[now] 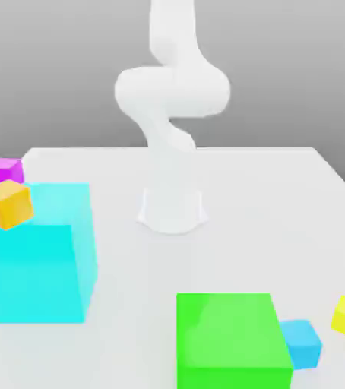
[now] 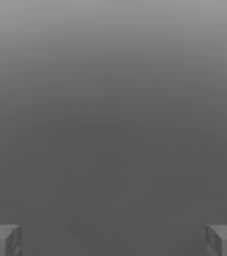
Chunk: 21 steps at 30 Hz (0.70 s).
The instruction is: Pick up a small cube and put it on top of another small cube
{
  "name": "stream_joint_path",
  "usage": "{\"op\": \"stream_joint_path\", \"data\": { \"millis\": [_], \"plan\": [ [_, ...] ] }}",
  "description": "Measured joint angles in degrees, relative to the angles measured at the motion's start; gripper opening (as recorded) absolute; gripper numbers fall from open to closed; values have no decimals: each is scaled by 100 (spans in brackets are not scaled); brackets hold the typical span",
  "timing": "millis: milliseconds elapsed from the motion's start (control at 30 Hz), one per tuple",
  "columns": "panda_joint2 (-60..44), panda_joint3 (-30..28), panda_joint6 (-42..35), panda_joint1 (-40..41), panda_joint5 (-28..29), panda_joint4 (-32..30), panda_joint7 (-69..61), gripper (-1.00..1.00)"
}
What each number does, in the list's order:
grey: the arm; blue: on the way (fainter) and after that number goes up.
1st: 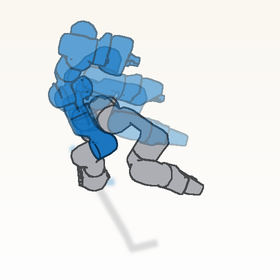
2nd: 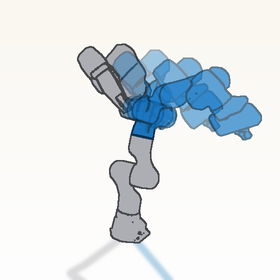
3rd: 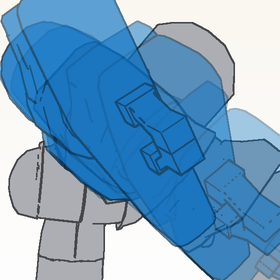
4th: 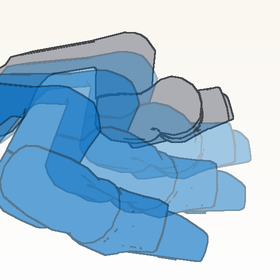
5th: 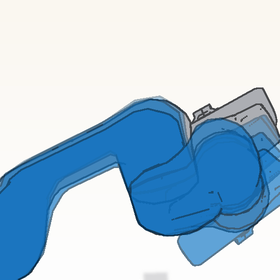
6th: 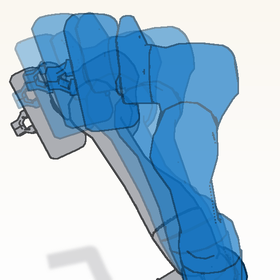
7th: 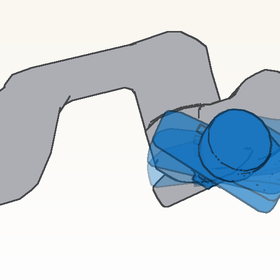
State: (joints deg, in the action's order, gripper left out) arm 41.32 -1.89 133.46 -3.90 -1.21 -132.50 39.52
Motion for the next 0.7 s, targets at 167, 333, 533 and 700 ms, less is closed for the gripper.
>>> {"op": "stream_joint_path", "data": {
  "millis": [167, 333, 533, 700],
  "plan": [
    [-930, -333, 343, -737, -294, -148, -1328, 0],
    [-1836, -573, 671, -1375, -602, -289, -2630, 0],
    [-2923, -647, 1060, -1940, -952, -457, -4177, 0],
    [-3806, -526, 1403, -2285, -1077, -603, -5348, 0]
  ]
}}
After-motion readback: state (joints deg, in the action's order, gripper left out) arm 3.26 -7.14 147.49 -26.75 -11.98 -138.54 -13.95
